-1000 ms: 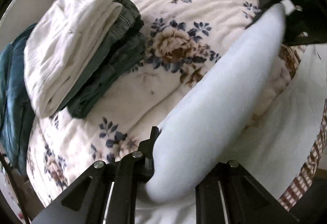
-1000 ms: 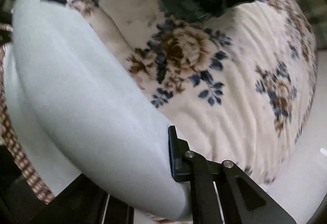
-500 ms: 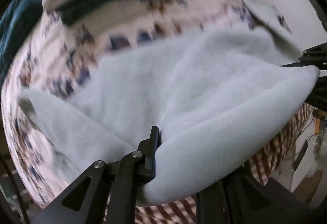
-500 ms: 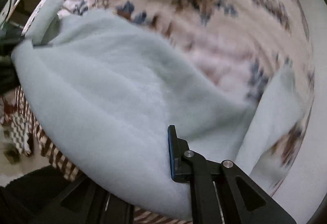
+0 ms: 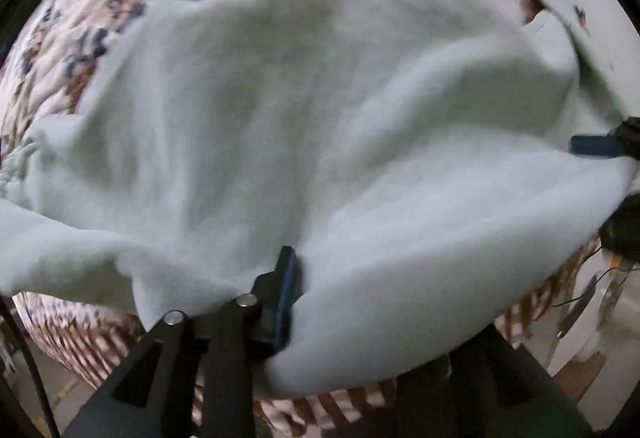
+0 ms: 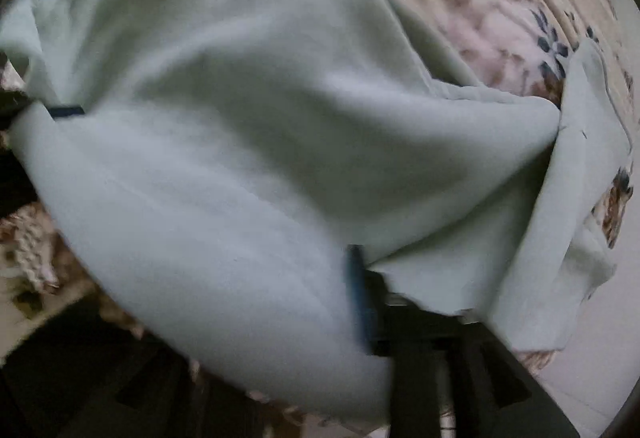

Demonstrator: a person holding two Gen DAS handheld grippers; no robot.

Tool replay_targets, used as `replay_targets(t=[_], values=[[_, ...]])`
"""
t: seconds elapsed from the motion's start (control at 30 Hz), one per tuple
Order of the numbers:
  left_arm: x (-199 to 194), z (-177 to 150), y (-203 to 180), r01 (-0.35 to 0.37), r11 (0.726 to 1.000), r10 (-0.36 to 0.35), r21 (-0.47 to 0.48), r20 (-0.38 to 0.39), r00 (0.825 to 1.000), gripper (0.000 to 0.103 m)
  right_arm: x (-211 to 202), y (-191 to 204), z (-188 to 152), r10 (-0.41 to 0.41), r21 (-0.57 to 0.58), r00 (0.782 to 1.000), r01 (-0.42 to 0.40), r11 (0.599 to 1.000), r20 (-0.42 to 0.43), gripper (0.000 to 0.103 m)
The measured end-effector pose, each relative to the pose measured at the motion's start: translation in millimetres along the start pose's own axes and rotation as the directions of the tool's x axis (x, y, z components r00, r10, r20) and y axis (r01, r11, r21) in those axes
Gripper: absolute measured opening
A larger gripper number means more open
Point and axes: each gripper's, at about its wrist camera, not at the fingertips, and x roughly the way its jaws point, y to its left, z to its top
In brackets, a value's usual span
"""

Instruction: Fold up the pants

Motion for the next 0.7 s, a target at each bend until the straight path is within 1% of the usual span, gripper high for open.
replay_targets(t=[0.03, 0.1, 0.13, 0.2, 0.23, 0.33, 0.4, 0.43, 0.53, 0.6, 0.7], values=[[-9, -5, 0, -0.013, 1.000, 0.013, -0.011, 0.015, 1.000, 0.033, -9, -1, -3, 0.006, 0.012, 1.000, -0.006, 1.000, 0.002, 0.092], [-22, -12, 0, -0.032, 0.999, 0.033, -0.036, 0.031, 0.999, 0.047, -32, -4, -11, -0.012, 0.049, 1.000, 0.011, 0.999, 0.004, 0.092], [-28, -16, 2, -0.039, 0.998, 0.041, -0.054, 0.036, 0.998, 0.051, -44, -8, -15, -0.021, 0.080, 1.000, 0.020, 0.997, 0.010, 0.092], [-39, -22, 8, -0.055, 0.992, 0.060, -0.114, 0.038, 0.997, 0.071, -64, -22, -15, -0.058, 0.150, 0.998, 0.056, 0.987, 0.014, 0.092], [-45, -24, 8, -0.064, 0.988, 0.070, -0.140, 0.042, 0.997, 0.075, -74, -31, -17, -0.079, 0.204, 0.997, 0.073, 0.976, 0.021, 0.092], [-59, -30, 25, -0.103, 0.963, 0.125, -0.249, 0.075, 0.989, 0.076, -96, -82, -7, -0.092, 0.360, 0.994, 0.062, 0.931, 0.065, 0.093], [-61, -25, 41, -0.120, 0.945, 0.151, -0.304, 0.082, 0.985, 0.076, -94, -108, -2, -0.105, 0.428, 0.991, 0.061, 0.902, 0.078, 0.093], [-59, -21, 51, -0.128, 0.933, 0.163, -0.335, 0.079, 0.983, 0.076, -90, -123, 4, -0.118, 0.469, 0.990, 0.067, 0.880, 0.079, 0.093], [-50, -1, 75, -0.153, 0.906, 0.192, -0.395, 0.061, 0.979, 0.076, -74, -160, 23, -0.151, 0.538, 0.985, 0.086, 0.839, 0.078, 0.092], [-43, 13, 95, -0.168, 0.879, 0.214, -0.446, 0.056, 0.975, 0.076, -58, -181, 39, -0.166, 0.569, 0.983, 0.095, 0.816, 0.073, 0.092], [-31, 27, 116, -0.192, 0.848, 0.245, -0.494, 0.043, 0.969, 0.076, -32, -210, 66, -0.187, 0.602, 0.980, 0.114, 0.790, 0.060, 0.092]])
